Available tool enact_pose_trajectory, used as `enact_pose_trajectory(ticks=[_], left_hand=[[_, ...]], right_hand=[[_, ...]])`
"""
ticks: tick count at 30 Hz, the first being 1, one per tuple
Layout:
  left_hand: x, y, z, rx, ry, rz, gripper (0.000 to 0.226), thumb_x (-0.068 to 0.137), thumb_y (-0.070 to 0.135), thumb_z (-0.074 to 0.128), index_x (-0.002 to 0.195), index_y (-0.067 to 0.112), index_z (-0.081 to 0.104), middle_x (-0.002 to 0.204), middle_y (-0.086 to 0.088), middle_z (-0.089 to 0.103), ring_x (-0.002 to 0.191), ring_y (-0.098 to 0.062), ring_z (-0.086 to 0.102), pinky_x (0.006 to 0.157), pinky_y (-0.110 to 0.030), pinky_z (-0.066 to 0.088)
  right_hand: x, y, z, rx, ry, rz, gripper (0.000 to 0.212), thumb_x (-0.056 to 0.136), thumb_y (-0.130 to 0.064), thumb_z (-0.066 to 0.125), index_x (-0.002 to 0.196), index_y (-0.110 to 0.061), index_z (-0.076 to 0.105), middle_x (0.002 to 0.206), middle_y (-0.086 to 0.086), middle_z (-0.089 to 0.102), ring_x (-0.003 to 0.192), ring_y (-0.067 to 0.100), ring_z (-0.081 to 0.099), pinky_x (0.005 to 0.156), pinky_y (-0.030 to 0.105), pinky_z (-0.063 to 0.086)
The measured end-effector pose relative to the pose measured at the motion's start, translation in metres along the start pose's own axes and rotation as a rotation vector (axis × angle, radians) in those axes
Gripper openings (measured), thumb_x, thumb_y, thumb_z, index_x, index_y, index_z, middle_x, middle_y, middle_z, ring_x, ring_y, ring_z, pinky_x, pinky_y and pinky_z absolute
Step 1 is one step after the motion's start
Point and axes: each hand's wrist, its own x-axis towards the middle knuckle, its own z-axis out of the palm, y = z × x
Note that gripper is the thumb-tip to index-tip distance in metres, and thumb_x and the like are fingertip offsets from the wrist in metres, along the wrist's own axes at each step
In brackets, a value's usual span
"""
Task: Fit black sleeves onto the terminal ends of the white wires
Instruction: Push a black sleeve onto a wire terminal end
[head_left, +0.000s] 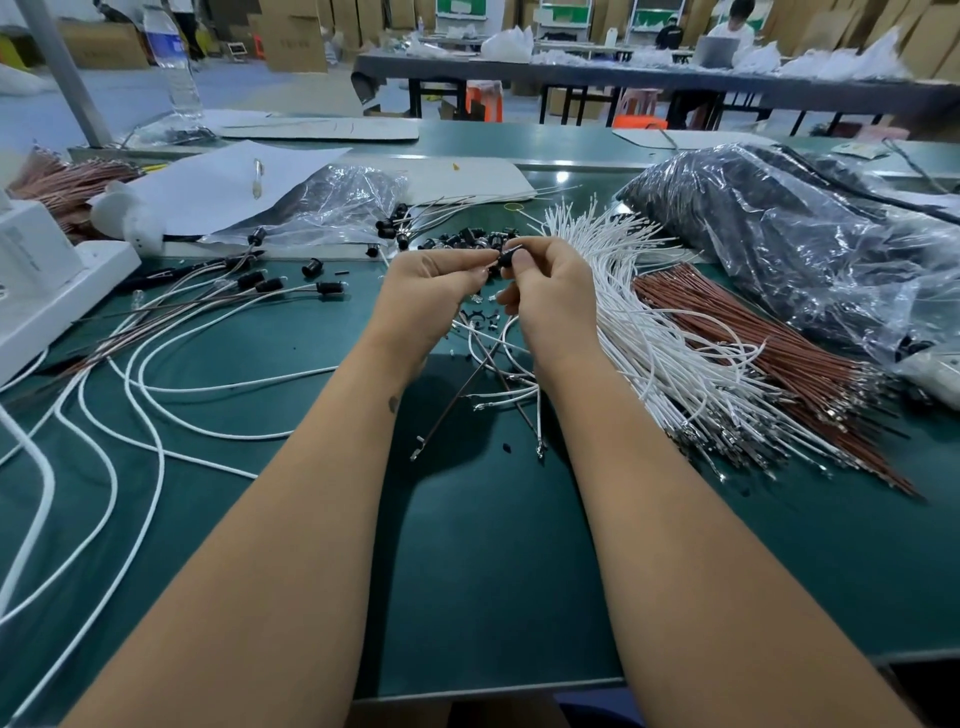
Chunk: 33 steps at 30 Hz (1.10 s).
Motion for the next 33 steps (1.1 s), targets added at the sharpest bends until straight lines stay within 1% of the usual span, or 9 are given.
enact_pose_trajectory(ticks=[3,7,14,17,20,22,25,29,33], left_hand=[[-0.001,0.000,0.004,0.045,0.057,0.042,0.022,0.091,0.001,0.057,0.108,0.006,0.071,0.066,-0.001,0.069,0.050,0.005,0.053,0.054,-0.004,0.042],[-0.003,0.000,0.015,0.059,0.085,0.113,0.017,0.088,0.004,0.065,0.104,0.009,0.072,0.081,0.001,0.071,0.068,0.001,0.062,0.072,-0.013,0.051],[-0.003,-0.005,0.024,0.113,0.047,0.147,0.015,0.090,0.011,0.065,0.102,0.010,0.073,0.080,0.007,0.070,0.060,0.009,0.058,0.060,-0.006,0.044],[-0.002,-0.007,0.026,0.152,0.024,0.101,0.010,0.090,0.015,0.065,0.096,0.015,0.073,0.083,0.002,0.073,0.070,-0.006,0.064,0.067,-0.016,0.051],[-0.002,-0.012,0.030,0.247,-0.010,0.072,0.009,0.091,0.018,0.064,0.090,0.019,0.072,0.071,-0.002,0.069,0.057,-0.015,0.051,0.053,-0.019,0.041],[-0.002,-0.015,0.032,0.280,-0.043,0.061,0.009,0.091,0.018,0.063,0.089,0.020,0.072,0.055,0.008,0.059,0.044,-0.009,0.038,0.045,-0.017,0.034],[-0.002,-0.017,0.031,0.271,-0.054,0.049,0.010,0.091,0.018,0.064,0.088,0.021,0.073,0.044,0.015,0.050,0.037,-0.004,0.031,0.040,-0.016,0.030],[-0.001,-0.017,0.030,0.249,-0.060,0.052,0.011,0.090,0.021,0.065,0.085,0.026,0.073,0.051,0.008,0.051,0.043,-0.009,0.034,0.044,-0.020,0.032],[-0.001,-0.018,0.029,0.249,-0.038,0.073,0.011,0.089,0.022,0.065,0.084,0.028,0.073,0.050,0.011,0.049,0.044,-0.008,0.035,0.045,-0.019,0.034]], right_hand=[[0.000,-0.004,0.000,-0.054,0.003,-0.016,0.015,0.098,-0.009,0.049,0.092,-0.019,0.059,0.083,0.001,0.063,0.059,0.011,0.057,0.059,0.029,0.049],[0.002,-0.010,-0.006,-0.268,0.031,-0.100,0.014,0.096,-0.013,0.049,0.095,-0.021,0.060,0.080,-0.008,0.060,0.072,0.011,0.057,0.064,0.025,0.046],[0.020,-0.040,-0.035,-0.451,0.110,-0.149,0.027,0.093,-0.009,0.042,0.105,-0.017,0.065,0.095,-0.002,0.063,0.078,0.013,0.055,0.065,0.026,0.038],[0.033,-0.051,-0.055,-0.513,0.147,-0.163,0.025,0.091,-0.010,0.043,0.102,-0.013,0.065,0.088,-0.001,0.064,0.069,0.013,0.052,0.062,0.029,0.040],[0.038,-0.042,-0.081,-0.738,0.188,-0.115,0.018,0.093,-0.013,0.043,0.099,-0.015,0.061,0.085,-0.002,0.061,0.066,0.010,0.051,0.058,0.026,0.038],[0.036,-0.030,-0.093,-0.925,0.187,-0.051,0.021,0.093,-0.015,0.042,0.102,-0.013,0.060,0.095,0.004,0.062,0.082,0.019,0.056,0.073,0.035,0.047],[0.033,-0.015,-0.105,-1.120,0.206,0.052,0.034,0.091,-0.011,0.040,0.119,-0.015,0.058,0.123,0.012,0.056,0.114,0.031,0.049,0.098,0.045,0.041],[0.032,-0.003,-0.117,-1.164,0.250,0.234,0.053,0.088,-0.009,0.039,0.139,-0.020,0.045,0.140,0.013,0.045,0.129,0.033,0.038,0.107,0.049,0.026],[0.032,0.003,-0.120,-1.215,0.231,0.296,0.044,0.089,-0.013,0.040,0.132,-0.017,0.050,0.137,0.010,0.048,0.129,0.031,0.037,0.107,0.051,0.024]])
